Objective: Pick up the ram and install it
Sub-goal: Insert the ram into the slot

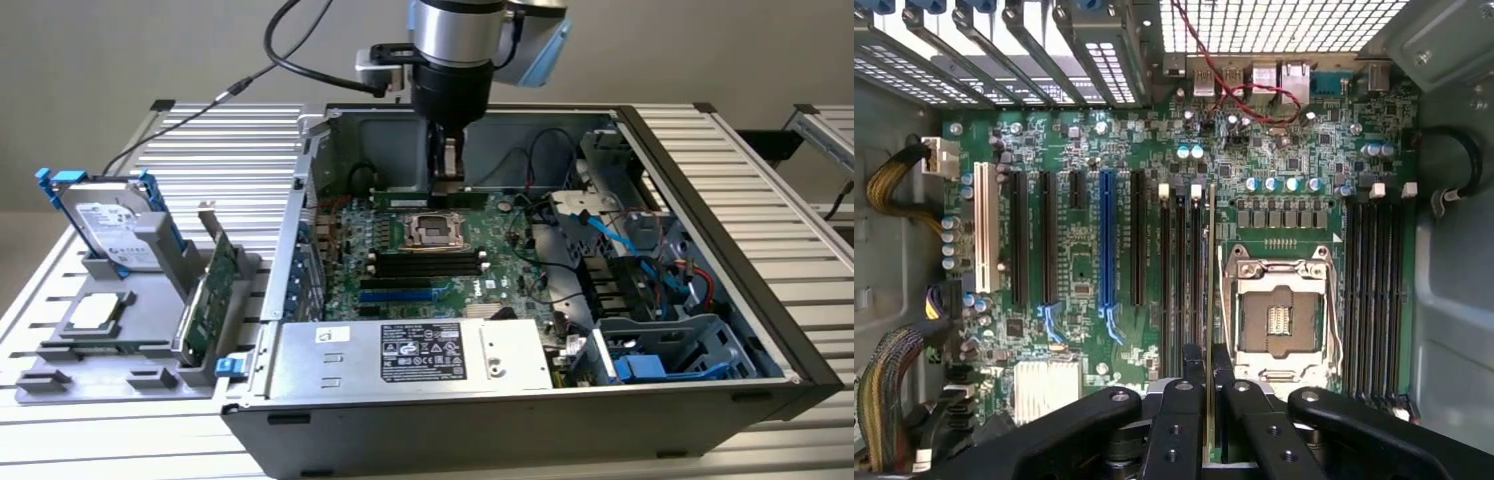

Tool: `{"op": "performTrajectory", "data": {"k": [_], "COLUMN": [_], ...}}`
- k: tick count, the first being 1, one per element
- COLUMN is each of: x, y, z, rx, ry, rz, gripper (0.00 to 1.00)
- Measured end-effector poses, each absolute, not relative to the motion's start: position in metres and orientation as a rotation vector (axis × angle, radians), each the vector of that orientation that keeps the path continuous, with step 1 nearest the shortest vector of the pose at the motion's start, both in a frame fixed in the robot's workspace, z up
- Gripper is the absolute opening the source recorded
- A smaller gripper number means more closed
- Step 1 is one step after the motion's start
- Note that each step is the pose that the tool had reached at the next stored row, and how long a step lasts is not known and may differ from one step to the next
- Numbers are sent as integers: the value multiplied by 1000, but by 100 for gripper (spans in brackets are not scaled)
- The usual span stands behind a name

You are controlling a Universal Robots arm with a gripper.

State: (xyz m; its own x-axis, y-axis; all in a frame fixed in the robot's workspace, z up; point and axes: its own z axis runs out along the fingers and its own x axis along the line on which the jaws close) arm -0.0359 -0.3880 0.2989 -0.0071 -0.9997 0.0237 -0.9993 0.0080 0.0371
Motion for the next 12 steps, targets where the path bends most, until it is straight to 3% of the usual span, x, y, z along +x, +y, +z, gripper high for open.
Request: {"op": "performTrajectory", "data": {"k": [12], "x": [-36], "y": [-391], "z": [277], "rx": [2183], "ry": [-2199], "rz": [-15], "gripper": [14]}}
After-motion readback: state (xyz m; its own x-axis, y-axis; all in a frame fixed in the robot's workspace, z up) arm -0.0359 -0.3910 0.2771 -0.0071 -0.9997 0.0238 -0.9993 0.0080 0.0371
